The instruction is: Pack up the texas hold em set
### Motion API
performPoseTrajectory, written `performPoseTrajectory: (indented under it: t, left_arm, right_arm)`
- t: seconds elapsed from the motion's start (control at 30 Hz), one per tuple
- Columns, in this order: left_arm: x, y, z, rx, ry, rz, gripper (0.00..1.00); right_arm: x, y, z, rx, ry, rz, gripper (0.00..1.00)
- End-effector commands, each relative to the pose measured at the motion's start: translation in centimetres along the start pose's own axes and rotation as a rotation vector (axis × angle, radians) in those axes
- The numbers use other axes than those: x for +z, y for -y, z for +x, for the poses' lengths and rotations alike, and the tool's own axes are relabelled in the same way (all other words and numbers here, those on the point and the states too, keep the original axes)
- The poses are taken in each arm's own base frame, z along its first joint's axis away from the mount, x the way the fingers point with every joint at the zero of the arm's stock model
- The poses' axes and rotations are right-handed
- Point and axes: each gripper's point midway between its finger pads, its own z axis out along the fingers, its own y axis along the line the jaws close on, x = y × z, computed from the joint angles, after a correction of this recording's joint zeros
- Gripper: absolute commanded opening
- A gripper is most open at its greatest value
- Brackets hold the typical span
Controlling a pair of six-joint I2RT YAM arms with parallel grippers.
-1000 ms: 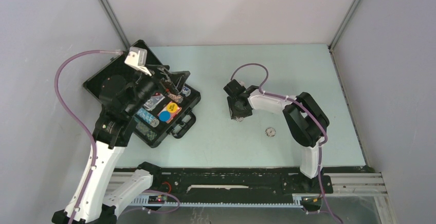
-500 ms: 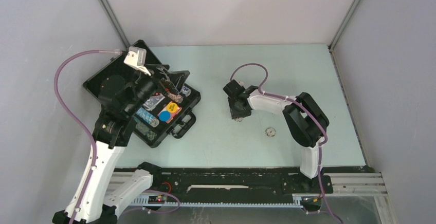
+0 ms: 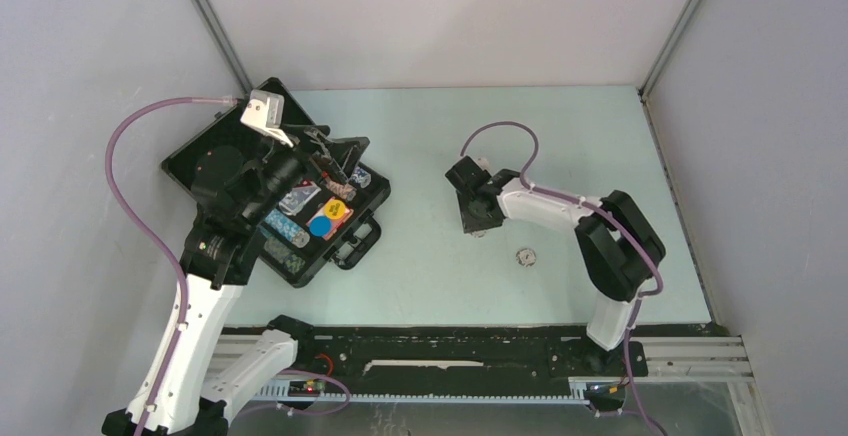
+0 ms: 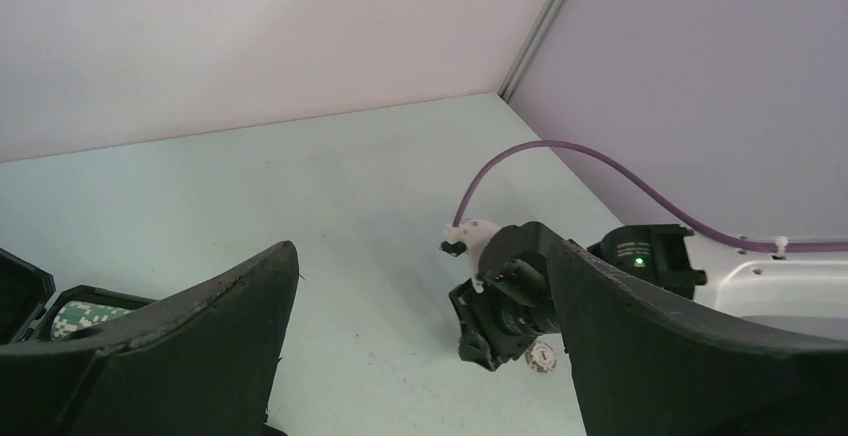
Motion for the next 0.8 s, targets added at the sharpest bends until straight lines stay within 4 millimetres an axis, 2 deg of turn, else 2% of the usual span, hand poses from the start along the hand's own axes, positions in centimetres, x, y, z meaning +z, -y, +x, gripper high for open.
performPoseTrajectory:
  t: [0.0,0.27,0.47,0.77]
  left_arm:
    - [0.3,-0.1,0.5,-0.014,0.004,0.015,1.00]
    - [0.3,0.3,0.5,-0.025,0.002,0.035,1.00]
    - [0.4,0.4,0.7,-0.032,0.000,0.044,1.00]
    - [0.4,0.5,0.8,-0.035,-0.002,0.047,1.00]
  right_arm:
    - [-2.0,2.7,1.0,0.041,0.027,0.050,0.47]
    - [-3.8,7.7,4.9,0.119,-0.002,0.108,0.49]
    - [-4.0,8.7,6.4,0.170,-0.027,0.081,0.49]
    - [-3.2,9.9,7.1,0.201,-0.053,0.110,0.50]
